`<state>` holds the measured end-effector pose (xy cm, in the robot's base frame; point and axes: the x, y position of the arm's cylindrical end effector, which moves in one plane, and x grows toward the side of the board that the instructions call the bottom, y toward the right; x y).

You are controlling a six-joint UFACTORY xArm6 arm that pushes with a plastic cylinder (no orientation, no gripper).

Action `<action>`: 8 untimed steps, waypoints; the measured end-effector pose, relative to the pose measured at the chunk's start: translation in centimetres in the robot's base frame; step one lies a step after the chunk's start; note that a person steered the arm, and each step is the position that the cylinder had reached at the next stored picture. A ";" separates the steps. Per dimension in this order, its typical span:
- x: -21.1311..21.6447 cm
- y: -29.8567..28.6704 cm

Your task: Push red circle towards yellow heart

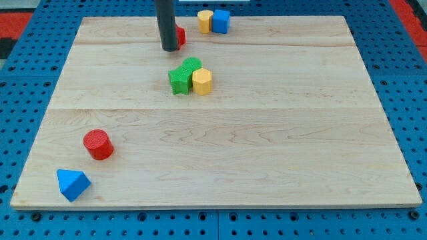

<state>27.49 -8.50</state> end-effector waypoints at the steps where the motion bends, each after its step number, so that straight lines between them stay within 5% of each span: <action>1: -2.4 0.3; 3: -0.8 0.0; 7: 13.8 -20.1; 8: 17.5 -19.9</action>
<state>44.99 -28.36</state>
